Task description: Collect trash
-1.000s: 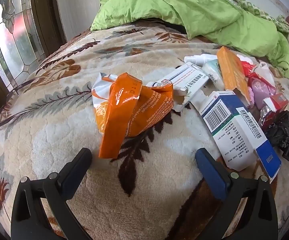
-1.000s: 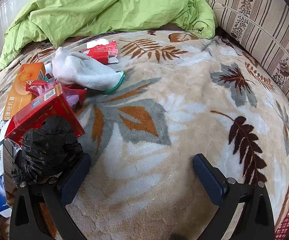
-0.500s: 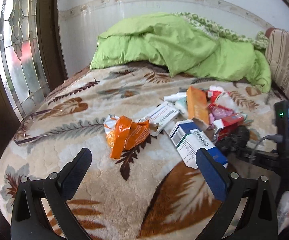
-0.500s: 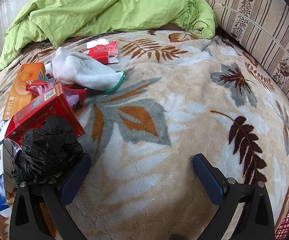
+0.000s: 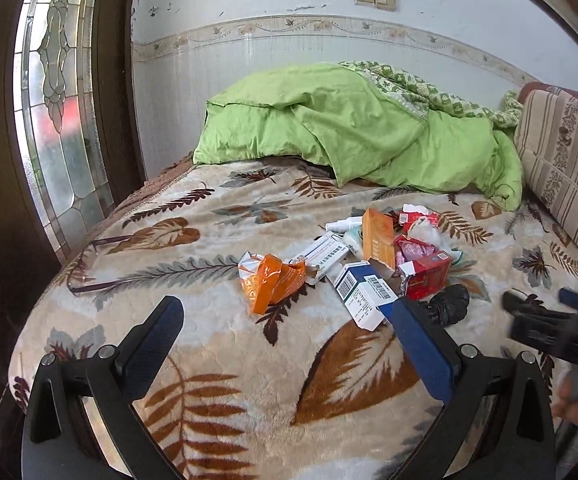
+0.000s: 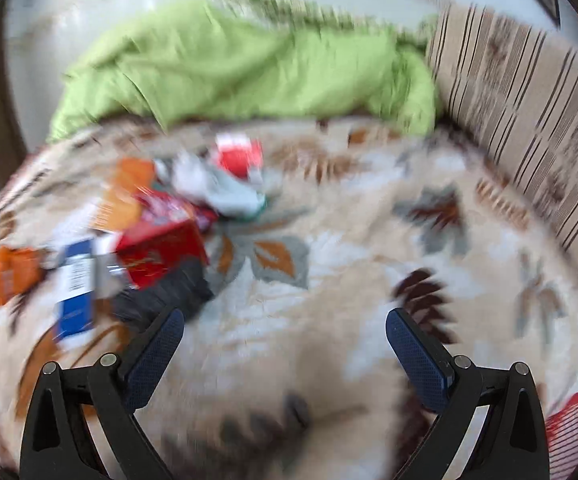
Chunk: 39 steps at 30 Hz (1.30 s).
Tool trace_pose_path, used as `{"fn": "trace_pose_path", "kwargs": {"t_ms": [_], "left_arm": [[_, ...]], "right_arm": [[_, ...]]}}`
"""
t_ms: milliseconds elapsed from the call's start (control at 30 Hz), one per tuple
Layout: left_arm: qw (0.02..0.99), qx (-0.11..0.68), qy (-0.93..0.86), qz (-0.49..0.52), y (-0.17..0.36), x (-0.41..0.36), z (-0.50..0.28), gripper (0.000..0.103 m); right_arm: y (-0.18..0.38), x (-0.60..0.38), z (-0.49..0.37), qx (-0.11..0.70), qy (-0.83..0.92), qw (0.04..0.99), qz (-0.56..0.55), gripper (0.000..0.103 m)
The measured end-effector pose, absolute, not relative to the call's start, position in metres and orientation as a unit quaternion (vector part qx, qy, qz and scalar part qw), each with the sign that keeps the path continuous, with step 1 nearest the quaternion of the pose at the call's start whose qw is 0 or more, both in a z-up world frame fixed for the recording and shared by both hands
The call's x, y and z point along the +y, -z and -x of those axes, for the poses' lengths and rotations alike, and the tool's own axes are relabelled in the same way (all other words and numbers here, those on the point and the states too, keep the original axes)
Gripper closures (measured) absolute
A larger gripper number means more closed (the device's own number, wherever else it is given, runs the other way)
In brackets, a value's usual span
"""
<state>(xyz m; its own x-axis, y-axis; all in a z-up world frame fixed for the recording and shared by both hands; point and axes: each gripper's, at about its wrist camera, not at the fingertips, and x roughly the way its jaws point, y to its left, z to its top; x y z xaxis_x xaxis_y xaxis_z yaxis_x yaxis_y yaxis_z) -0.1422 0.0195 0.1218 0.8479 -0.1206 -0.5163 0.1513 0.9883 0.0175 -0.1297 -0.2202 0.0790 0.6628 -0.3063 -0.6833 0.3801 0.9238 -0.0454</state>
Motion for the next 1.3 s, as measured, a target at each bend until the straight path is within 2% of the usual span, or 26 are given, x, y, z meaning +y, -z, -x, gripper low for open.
{"fn": "trace_pose_path", "kwargs": {"t_ms": [167,467,1300], "left_arm": [[0.961,0.264,0.078,-0.035,-0.131,0.02,0.17,0.0],[0.96,0.26,0.09,-0.052,-0.141,0.016,0.207,0.0],[0.961,0.255,0.089,-0.055,-0.147,0.017,0.215,0.0]], "right_arm": [[-0.129,-0.205,0.195,0.331,0.163,0.929,-0.036,0.001],[-0.163,-0.206,0.254,0.309,0.175,0.933,-0.057,0.001],[-0.166,-0.193,0.264,0.313,0.156,0.935,-0.051,0.001]]}}
